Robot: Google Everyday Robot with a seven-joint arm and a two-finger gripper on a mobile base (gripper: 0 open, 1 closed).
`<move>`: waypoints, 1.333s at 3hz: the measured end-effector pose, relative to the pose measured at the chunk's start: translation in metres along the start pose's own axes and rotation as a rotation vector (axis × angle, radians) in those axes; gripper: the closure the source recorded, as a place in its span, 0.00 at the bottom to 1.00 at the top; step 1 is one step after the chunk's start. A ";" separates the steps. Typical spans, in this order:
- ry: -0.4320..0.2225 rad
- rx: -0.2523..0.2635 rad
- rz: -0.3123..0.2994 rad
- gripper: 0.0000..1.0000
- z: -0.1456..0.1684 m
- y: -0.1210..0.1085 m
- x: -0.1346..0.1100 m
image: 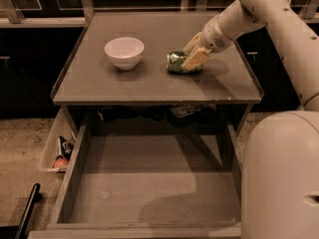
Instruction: Place green can into top drawer
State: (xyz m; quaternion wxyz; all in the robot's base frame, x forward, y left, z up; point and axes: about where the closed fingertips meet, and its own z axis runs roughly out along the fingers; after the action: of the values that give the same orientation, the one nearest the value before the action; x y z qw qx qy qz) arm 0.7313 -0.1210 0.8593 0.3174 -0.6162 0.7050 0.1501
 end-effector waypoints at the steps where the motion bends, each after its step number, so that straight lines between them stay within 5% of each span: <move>1: 0.000 -0.001 0.000 1.00 0.001 0.000 0.000; 4: -0.050 -0.001 -0.022 1.00 -0.021 0.022 0.002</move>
Offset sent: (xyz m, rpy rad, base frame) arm -0.0032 -0.0001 -0.0009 -0.0026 0.0026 0.0056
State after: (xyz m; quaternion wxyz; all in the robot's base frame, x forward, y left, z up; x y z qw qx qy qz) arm 0.7041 -0.1308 0.8697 0.3361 -0.6203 0.6899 0.1623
